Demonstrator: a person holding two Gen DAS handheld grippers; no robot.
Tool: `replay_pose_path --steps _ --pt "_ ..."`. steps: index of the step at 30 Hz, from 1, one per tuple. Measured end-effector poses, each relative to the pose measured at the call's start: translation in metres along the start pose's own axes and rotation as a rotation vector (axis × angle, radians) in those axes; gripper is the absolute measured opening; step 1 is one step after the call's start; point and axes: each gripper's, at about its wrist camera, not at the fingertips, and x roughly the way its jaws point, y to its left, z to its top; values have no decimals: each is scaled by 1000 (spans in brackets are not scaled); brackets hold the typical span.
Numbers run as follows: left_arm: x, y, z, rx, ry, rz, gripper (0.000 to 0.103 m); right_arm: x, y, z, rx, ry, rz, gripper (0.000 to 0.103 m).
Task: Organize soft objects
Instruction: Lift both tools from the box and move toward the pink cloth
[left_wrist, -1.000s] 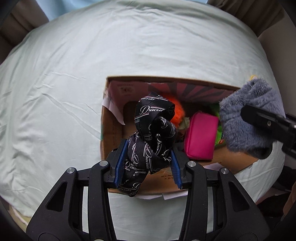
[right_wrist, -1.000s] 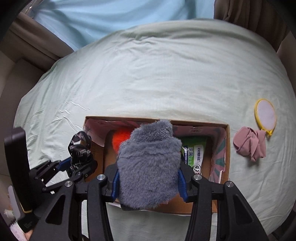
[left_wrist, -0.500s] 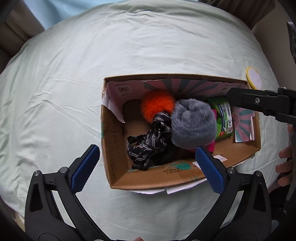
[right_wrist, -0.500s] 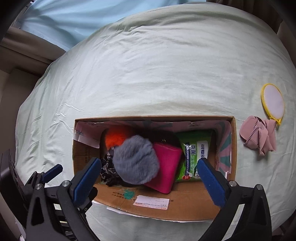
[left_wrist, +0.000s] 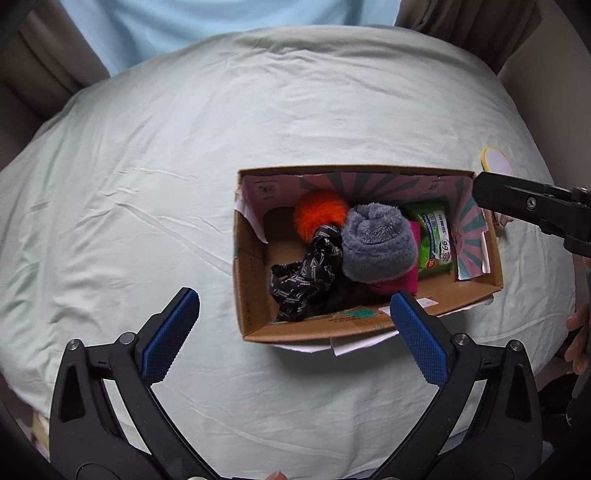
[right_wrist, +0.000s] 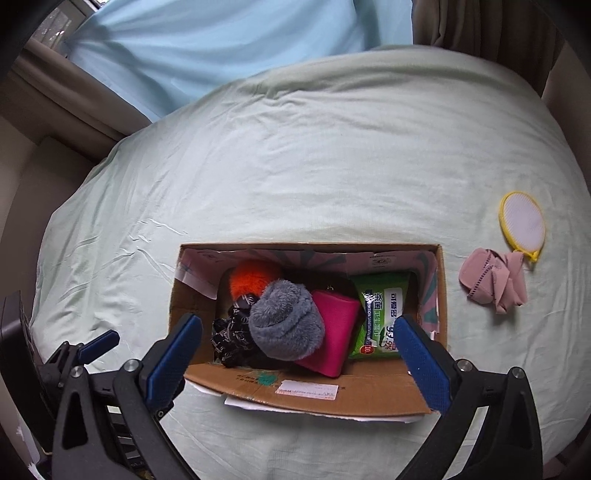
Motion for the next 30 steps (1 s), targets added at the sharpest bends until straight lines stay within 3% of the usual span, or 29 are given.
replay_pose_path --steps 5,14,23,30 --pt "-43 6 -12 -29 -70 50 103 -41 10 -13 -36 -69 -18 103" --pt "-121 6 -31 -66 -195 30 103 -132 21 -49 -116 -225 -85 103" --pt "-176 -24 -40 -50 -329 35 103 -206 -9 -82 -80 -375 -153 103" --pt "-203 -62 -55 -86 -377 28 103 -241 -48 -101 -32 -446 -215 103"
